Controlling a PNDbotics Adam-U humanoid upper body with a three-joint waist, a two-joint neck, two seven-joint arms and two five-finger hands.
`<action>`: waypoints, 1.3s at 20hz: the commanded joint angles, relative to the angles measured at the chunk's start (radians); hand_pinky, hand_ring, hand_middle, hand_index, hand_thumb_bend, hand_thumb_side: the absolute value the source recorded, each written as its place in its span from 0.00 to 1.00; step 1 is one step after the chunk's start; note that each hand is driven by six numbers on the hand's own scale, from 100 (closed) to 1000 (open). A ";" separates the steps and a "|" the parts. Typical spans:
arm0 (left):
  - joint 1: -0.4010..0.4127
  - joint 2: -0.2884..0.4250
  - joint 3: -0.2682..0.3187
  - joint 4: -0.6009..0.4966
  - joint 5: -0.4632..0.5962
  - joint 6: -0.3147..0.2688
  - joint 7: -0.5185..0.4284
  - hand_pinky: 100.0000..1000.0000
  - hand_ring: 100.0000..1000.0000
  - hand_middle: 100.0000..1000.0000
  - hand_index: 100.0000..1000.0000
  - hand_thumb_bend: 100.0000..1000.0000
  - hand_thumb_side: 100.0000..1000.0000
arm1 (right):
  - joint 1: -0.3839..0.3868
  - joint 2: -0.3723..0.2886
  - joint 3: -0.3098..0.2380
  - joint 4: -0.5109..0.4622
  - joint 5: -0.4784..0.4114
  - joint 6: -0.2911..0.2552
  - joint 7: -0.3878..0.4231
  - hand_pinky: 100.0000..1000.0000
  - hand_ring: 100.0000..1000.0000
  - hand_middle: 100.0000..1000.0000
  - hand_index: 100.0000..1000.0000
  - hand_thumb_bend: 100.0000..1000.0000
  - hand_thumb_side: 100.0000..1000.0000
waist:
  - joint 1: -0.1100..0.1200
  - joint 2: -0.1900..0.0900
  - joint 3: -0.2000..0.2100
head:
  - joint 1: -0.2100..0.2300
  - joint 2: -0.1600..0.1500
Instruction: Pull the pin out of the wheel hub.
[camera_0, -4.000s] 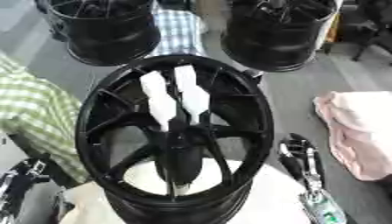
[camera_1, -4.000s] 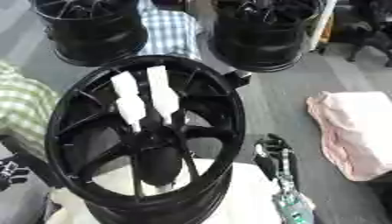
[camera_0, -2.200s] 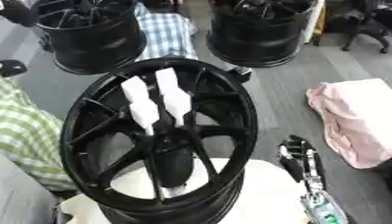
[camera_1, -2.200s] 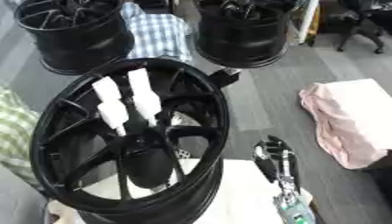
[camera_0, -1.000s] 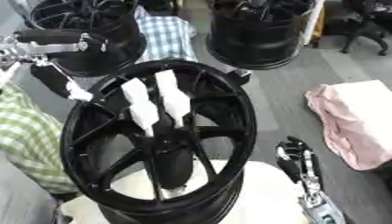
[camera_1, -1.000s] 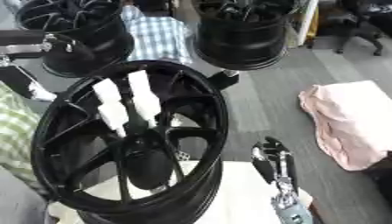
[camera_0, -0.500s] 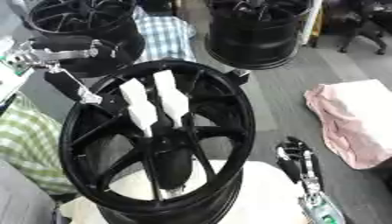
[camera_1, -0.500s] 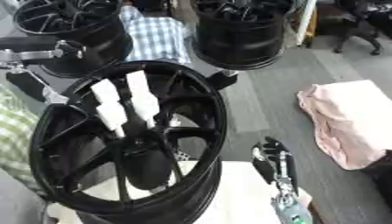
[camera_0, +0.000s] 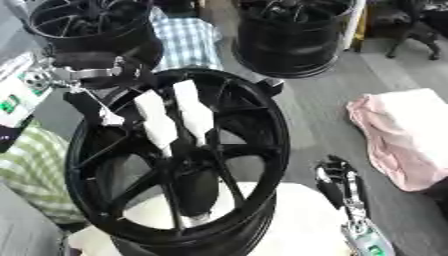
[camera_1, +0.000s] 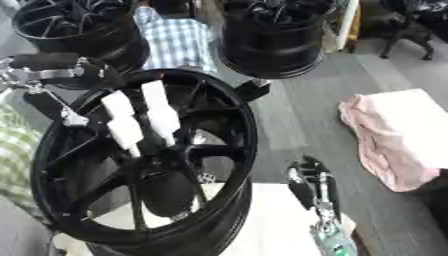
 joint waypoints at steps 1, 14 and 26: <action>-0.026 0.007 -0.004 0.004 -0.008 -0.352 -0.346 0.86 0.83 0.82 0.89 0.27 0.16 | -0.015 -0.007 0.002 -0.015 0.008 -0.005 0.004 0.71 0.70 0.66 0.81 0.00 0.43 | 0.000 -0.007 -0.002 | 0.005 -0.002; -0.034 -0.018 -0.013 0.034 -0.043 -0.352 -0.346 0.84 0.81 0.77 0.85 0.24 0.12 | -0.021 -0.005 0.006 -0.019 0.012 -0.007 0.008 0.71 0.70 0.66 0.81 0.00 0.43 | 0.004 -0.001 -0.013 | 0.011 -0.002; -0.045 -0.025 0.006 0.065 -0.036 -0.352 -0.346 0.80 0.72 0.61 0.73 0.07 0.04 | -0.022 -0.004 0.007 -0.021 0.013 -0.008 0.008 0.71 0.70 0.66 0.81 0.00 0.44 | 0.005 0.000 -0.014 | 0.009 -0.002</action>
